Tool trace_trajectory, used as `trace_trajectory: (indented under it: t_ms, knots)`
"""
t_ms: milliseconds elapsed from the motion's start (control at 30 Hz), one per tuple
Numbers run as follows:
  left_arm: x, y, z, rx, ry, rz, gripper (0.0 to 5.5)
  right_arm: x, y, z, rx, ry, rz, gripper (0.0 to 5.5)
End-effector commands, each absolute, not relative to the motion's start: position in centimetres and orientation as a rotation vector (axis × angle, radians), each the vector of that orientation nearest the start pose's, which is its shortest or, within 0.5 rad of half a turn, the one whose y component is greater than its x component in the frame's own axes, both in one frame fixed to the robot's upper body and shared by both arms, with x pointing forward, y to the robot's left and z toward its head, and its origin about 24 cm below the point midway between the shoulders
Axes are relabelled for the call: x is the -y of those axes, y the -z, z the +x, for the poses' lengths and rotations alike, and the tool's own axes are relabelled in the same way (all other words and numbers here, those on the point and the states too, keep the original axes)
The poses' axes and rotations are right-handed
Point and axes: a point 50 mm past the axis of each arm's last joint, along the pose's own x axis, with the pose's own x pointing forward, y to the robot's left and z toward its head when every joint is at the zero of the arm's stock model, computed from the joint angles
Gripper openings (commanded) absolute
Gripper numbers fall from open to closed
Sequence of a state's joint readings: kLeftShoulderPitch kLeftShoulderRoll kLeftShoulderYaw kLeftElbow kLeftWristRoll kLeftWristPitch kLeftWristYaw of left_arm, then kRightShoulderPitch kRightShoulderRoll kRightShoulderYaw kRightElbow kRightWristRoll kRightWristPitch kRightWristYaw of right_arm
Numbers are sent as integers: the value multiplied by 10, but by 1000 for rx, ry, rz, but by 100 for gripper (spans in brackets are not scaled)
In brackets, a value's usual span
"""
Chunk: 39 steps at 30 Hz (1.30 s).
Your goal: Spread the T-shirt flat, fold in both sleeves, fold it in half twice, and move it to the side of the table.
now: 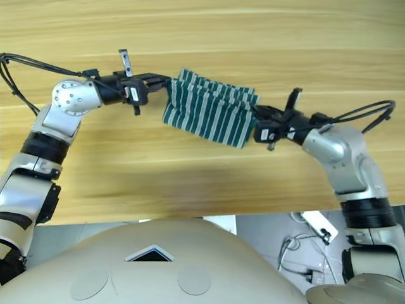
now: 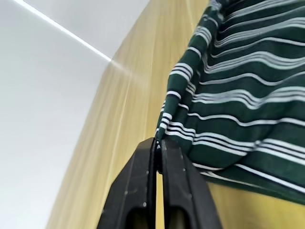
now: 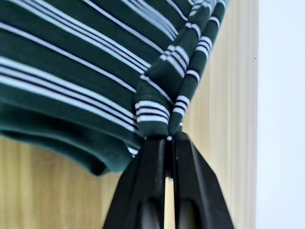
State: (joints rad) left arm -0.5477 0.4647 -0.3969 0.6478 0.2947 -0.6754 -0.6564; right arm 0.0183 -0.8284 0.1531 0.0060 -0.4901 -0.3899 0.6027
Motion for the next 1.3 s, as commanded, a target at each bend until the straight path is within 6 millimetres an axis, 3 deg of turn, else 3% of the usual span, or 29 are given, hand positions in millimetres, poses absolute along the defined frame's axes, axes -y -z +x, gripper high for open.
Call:
trace_trajectory:
  t_ms: [33,300,333,433,600,733,900,1000,1133,1300]
  knots:
    - [-126,-50,321,160,1115,1039,0,232,-48,238,-166,-906,-1364,0]
    - [-100,-33,337,113,996,1032,0,231,-24,252,-223,-863,-1378,0]
    - [-97,-29,336,97,995,1026,0,231,-23,251,-221,-858,-1369,36]
    - [-96,-20,335,42,998,1011,43,229,-29,249,-191,-837,-1327,81]
    - [-103,-21,344,-13,861,982,113,234,-57,264,-139,-637,-1119,157]
    - [-113,-41,364,-17,618,843,178,245,-65,278,-184,-489,-983,228]
    - [-125,-83,384,81,434,424,196,247,-74,290,-160,-393,-963,309]
    - [-122,-83,373,136,643,370,196,237,-88,297,-75,-377,-925,365]
    - [-131,-42,327,88,1107,648,196,207,-111,306,83,-429,-858,439]
    - [-145,-23,311,-9,1224,834,196,174,-107,324,99,-512,-881,527]
